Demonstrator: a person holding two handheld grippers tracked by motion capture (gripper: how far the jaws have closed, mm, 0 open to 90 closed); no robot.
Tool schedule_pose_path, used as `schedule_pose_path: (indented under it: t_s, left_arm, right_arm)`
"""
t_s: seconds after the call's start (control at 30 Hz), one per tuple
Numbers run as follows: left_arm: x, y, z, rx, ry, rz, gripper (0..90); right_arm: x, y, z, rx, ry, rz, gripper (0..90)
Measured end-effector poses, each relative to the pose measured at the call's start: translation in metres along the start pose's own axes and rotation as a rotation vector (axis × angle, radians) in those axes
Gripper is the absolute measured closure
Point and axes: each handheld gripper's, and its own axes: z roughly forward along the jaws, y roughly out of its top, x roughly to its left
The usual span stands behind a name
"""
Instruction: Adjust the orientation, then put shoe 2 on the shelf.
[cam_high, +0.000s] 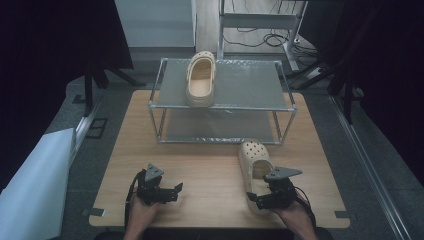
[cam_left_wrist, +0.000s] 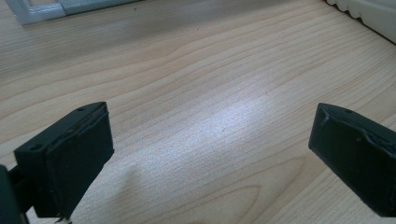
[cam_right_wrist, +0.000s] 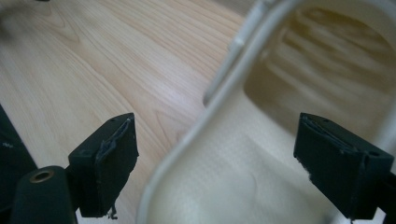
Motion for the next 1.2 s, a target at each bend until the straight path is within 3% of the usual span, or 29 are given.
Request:
schedule_pose_path:
  t_s: [0.23,0.37,0.47,0.5,0.53,0.67,0.93,1.2]
  left_arm:
    - [0.001,0.000,-0.001,0.001,0.003,-0.003,0.0]
    - [0.002,0.000,-0.001,-0.003,0.002,-0.009,0.0]
    - [0.001,0.000,0.000,0.002,0.000,-0.006,0.0]
    - [0.001,0.000,0.001,0.006,0.001,-0.004,0.0]
    - [0.001,0.000,0.001,0.007,0.000,-0.003,0.0]
    - [0.000,0.000,0.002,0.010,0.000,-0.003,0.0]
    - [0.000,-0.001,0.004,0.021,0.005,0.001,0.0]
    - [0.000,-0.001,0.005,0.027,0.009,0.003,0.0]
  right_arm:
    - [-0.003,-0.011,-0.020,-0.036,-0.009,0.027,13.0]
    - [-0.009,-0.016,-0.034,-0.055,-0.037,0.047,13.0]
    - [-0.022,-0.022,-0.039,-0.057,-0.084,0.092,12.9]
    - [-0.022,-0.022,-0.039,-0.057,-0.084,0.092,12.9]
    - [-0.029,-0.025,-0.039,-0.057,-0.104,0.135,12.8]
    - [-0.041,-0.028,-0.033,-0.062,-0.140,0.188,13.4]
    - [-0.054,-0.020,-0.018,-0.059,-0.182,0.236,17.8]
    - [-0.052,0.000,-0.002,-0.058,-0.216,0.254,33.4]
